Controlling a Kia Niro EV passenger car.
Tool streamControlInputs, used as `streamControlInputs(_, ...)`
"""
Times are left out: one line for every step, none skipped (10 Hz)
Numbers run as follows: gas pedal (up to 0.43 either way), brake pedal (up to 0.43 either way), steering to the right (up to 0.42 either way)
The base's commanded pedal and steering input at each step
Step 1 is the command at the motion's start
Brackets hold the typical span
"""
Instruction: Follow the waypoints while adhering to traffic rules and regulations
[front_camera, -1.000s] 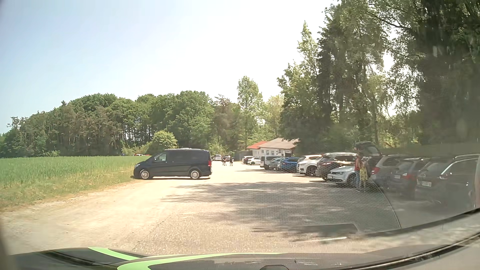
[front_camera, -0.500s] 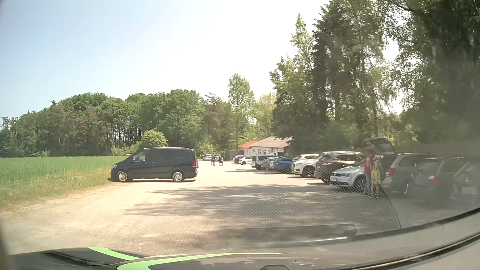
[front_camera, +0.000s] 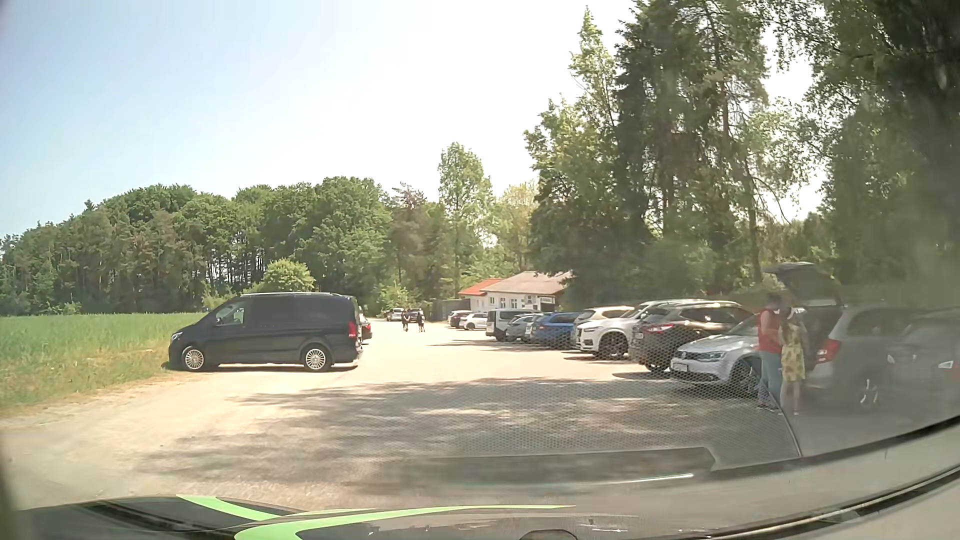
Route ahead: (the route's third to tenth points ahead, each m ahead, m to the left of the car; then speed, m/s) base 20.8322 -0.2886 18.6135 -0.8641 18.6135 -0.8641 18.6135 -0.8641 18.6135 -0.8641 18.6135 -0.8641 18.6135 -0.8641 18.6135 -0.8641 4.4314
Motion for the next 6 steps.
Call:
streamControlInputs(0.000, 0.122, 0.050)
streamControlInputs(0.000, 0.122, 0.049)
streamControlInputs(0.000, 0.128, 0.045)
streamControlInputs(0.000, 0.134, 0.039)
streamControlInputs(0.000, 0.140, 0.034)
streamControlInputs(0.000, 0.140, 0.025)
